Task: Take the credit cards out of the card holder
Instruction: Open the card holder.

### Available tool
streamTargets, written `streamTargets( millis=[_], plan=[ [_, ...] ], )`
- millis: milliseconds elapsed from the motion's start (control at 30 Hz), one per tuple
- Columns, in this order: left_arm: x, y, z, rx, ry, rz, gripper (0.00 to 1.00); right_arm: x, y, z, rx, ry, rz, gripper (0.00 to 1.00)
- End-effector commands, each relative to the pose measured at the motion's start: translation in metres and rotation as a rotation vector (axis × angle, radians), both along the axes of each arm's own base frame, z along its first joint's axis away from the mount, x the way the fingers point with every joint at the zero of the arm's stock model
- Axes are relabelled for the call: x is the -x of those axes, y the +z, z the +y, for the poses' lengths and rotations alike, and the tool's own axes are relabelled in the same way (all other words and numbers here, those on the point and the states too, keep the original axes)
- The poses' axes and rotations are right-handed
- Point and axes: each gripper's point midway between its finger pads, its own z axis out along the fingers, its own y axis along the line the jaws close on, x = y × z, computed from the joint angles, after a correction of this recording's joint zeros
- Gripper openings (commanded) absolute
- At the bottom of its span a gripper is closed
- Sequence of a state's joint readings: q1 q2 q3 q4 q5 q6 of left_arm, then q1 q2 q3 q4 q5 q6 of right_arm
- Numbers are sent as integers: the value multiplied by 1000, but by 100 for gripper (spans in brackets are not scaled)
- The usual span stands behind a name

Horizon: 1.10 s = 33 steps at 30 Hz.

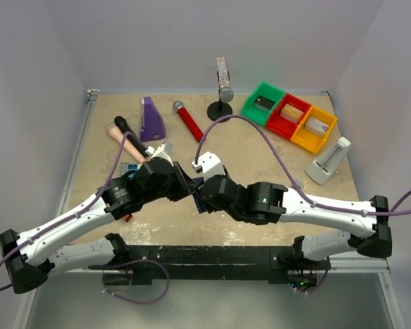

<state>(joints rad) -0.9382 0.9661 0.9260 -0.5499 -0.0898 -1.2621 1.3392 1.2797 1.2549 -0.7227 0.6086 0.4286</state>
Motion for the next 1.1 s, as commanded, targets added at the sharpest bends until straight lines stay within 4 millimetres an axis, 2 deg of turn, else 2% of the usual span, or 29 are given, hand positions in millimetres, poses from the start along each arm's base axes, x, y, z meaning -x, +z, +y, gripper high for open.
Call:
streamTargets(
  millis=[0,200,600,1067],
  plan=[
    [-1,44,-14,121,-29,-58,0,-4,17,7,-9,-20,-21,55],
    [2,48,-17,141,-46,-55,0,-10,15,6,47,-65,-30,52],
    [5,59,-17,181,-54,-75,0,-10,-6,1,182,-103,8,38],
    [7,72,-9,211,-39,-109,0,-13,-29,-13,254,-149,76,32]
  ],
)
